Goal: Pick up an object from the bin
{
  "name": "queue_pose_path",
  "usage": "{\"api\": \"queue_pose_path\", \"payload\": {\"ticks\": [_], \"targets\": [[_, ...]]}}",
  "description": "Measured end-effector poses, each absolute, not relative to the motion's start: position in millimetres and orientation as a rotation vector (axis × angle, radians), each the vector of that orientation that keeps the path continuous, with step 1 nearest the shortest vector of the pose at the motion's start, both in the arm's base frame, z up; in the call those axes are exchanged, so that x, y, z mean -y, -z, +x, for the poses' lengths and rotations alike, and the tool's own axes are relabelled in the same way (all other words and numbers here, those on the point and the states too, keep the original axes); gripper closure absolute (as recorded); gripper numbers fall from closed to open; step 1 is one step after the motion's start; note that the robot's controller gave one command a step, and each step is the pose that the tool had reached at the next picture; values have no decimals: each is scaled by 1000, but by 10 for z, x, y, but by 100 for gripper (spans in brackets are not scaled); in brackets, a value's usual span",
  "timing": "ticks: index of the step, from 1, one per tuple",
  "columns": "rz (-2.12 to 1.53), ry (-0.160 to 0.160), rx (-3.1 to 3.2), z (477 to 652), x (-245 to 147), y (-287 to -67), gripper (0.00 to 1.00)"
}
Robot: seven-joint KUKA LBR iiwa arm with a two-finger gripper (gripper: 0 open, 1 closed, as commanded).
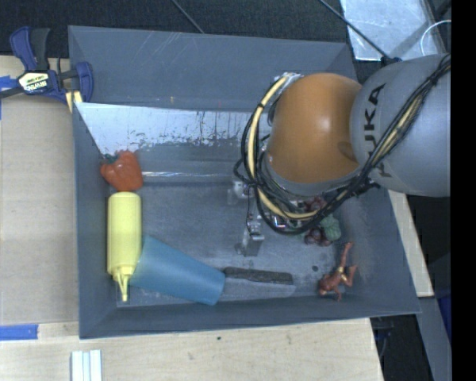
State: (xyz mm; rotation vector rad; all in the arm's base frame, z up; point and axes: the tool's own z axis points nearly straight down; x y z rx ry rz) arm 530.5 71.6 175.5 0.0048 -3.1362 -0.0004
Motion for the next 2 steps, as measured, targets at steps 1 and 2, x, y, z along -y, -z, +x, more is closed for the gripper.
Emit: {"api": "queue_pose_path", "payload": {"ticks": [1, 2], "targets": [[1, 1, 3144, 5321, -710, -1801, 0], [270, 11, 3137, 4937, -185, -770, 0]]}}
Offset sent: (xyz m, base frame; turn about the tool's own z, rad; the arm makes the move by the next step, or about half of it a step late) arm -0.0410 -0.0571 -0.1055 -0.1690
